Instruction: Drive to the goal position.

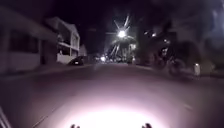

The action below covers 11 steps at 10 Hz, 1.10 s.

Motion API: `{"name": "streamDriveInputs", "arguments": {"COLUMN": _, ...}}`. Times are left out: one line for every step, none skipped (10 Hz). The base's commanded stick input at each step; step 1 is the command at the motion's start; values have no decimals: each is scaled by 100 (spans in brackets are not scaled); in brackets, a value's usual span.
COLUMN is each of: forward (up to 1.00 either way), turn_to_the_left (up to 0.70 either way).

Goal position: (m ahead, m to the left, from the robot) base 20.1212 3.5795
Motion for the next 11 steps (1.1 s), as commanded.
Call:
{"name": "streamDriveInputs", "arguments": {"forward": 85, "turn_to_the_left": 0}}
{"name": "streamDriveInputs", "arguments": {"forward": 85, "turn_to_the_left": 0}}
{"name": "streamDriveInputs", "arguments": {"forward": 85, "turn_to_the_left": 0}}
{"name": "streamDriveInputs", "arguments": {"forward": 85, "turn_to_the_left": 0}}
{"name": "streamDriveInputs", "arguments": {"forward": 85, "turn_to_the_left": 0}}
{"name": "streamDriveInputs", "arguments": {"forward": 85, "turn_to_the_left": 0}}
{"name": "streamDriveInputs", "arguments": {"forward": 85, "turn_to_the_left": 0}}
{"name": "streamDriveInputs", "arguments": {"forward": 85, "turn_to_the_left": 0}}
{"name": "streamDriveInputs", "arguments": {"forward": 85, "turn_to_the_left": 0}}
{"name": "streamDriveInputs", "arguments": {"forward": 85, "turn_to_the_left": 0}}
{"name": "streamDriveInputs", "arguments": {"forward": 85, "turn_to_the_left": 0}}
